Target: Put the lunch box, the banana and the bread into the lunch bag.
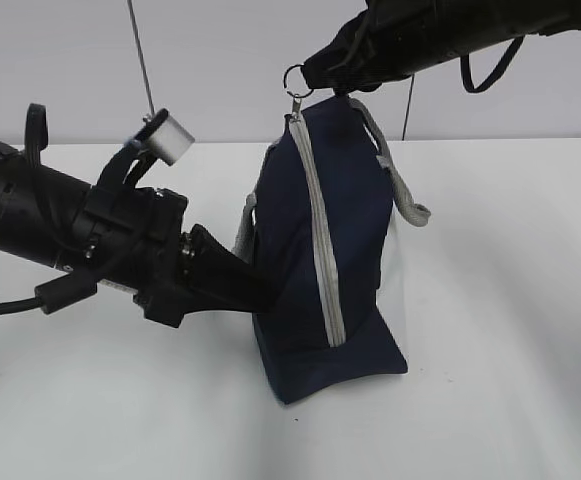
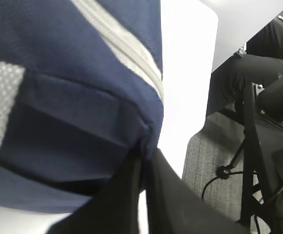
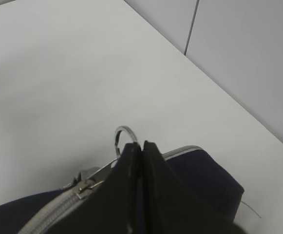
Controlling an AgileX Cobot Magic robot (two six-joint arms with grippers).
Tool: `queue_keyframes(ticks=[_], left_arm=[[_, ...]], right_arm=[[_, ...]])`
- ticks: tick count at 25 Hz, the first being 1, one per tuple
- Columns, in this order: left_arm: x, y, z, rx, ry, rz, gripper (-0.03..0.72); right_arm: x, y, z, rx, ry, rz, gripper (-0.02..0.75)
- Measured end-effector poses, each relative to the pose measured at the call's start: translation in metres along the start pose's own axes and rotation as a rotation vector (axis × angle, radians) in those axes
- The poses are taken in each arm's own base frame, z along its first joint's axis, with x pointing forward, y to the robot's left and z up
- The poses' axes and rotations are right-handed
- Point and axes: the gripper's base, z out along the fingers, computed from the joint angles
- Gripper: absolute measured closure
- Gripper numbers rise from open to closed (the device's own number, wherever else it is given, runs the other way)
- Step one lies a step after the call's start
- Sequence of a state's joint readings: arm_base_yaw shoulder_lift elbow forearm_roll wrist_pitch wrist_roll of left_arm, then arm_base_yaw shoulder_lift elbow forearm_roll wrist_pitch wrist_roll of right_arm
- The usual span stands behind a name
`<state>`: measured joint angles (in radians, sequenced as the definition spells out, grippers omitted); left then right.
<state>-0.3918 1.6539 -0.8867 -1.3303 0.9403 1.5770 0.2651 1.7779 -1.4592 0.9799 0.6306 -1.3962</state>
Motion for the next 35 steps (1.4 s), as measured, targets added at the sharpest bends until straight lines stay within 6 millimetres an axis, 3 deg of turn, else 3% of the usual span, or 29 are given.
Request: queue_keyframes(ticks=[4, 9, 11, 18, 24, 27, 29, 33, 35], left_arm=[[-0.003, 0.002, 0.000, -0.024, -0.035, -0.159, 0.653], [-0.014, 0.007, -0.006, -0.018, -0.176, -0.387, 0.340], [-0.018, 0.008, -0.008, -0.016, -0.226, -0.426, 0.270], [-0.023, 0.007, -0.011, -0.004, -0.269, -0.523, 0.228], [-0.027, 0.016, -0.013, -0.068, -0.349, -0.662, 0.228], [-0.028, 0.018, -0.013, -0.086, -0.370, -0.686, 0.269], [-0.028, 0.017, -0.011, -0.086, -0.365, -0.688, 0.344], [-0.027, 0.013, -0.007, -0.070, -0.353, -0.684, 0.613], [-0.027, 0.012, -0.007, -0.061, -0.351, -0.684, 0.671]], right_arm=[[-0.003, 0.001, -0.002, -0.026, 0.008, -0.023, 0.754], [0.001, 0.007, -0.003, -0.102, 0.061, -0.076, 0.754], [0.004, 0.010, -0.004, -0.136, 0.088, -0.096, 0.754], [0.006, 0.012, -0.005, -0.164, 0.106, -0.108, 0.754], [0.006, 0.012, -0.005, -0.167, 0.107, -0.108, 0.754], [0.006, 0.012, -0.005, -0.167, 0.107, -0.108, 0.754], [0.005, 0.013, -0.005, -0.168, 0.104, -0.105, 0.754], [0.005, 0.013, -0.004, -0.166, 0.100, -0.100, 0.754], [0.004, 0.011, -0.004, -0.148, 0.089, -0.094, 0.754]])
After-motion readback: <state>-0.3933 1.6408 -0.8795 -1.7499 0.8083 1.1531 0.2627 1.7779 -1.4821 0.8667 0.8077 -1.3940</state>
